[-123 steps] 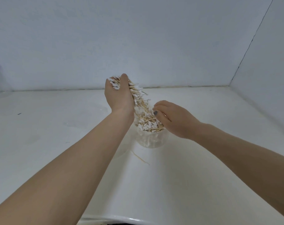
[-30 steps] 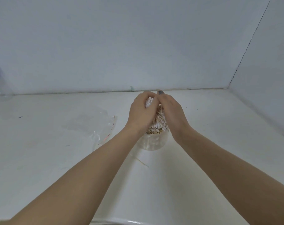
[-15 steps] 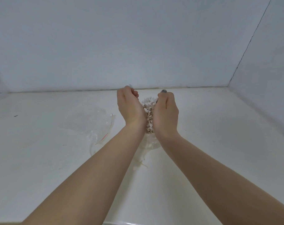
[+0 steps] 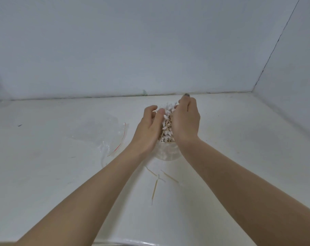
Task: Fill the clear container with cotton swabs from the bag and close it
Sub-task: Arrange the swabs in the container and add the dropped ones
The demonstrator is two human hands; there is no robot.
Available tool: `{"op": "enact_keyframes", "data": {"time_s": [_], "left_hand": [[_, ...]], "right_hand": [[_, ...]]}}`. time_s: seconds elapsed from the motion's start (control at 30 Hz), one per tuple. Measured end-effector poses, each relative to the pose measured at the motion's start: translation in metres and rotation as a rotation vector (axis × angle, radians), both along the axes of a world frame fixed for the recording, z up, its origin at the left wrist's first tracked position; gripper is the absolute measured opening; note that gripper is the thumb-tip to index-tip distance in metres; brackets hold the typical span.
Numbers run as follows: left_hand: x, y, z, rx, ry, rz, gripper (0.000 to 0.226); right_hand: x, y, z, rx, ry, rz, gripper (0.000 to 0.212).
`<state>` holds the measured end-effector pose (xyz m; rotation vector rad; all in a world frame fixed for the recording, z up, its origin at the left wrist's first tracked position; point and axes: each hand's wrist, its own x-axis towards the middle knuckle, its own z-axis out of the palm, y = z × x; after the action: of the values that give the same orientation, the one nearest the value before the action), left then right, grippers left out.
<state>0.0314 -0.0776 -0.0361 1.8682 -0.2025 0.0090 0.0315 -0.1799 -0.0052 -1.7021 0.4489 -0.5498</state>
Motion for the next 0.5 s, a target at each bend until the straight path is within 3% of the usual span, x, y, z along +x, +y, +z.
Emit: {"op": "enact_keyframes", "data": {"time_s": [0.1, 0.23, 0.33, 0.5], "left_hand": [[0.003, -0.003, -0.005, 0.0, -0.065, 0.019, 0.05], [0.003, -0.002, -0.005, -0.05, -0.027, 0.001, 0.052], [-0.002, 0.001, 0.001, 0.003, -0.007, -0.034, 0.052], [-0.009, 0.002, 0.008, 0.015, -0.049, -0.084, 0.059]], "right_hand": [[0.005, 0.003, -0.001, -0.044, 0.005, -0.061, 0.04], [0.001, 0.009, -0.006, -0.287, 0.004, -0.084, 0.052], [0.002, 0.004, -0.005, -0.192, 0.014, -0.081, 0.039], [-0.013, -0.012, 0.001, 0.047, -0.056, 0.064, 0.039]]}}
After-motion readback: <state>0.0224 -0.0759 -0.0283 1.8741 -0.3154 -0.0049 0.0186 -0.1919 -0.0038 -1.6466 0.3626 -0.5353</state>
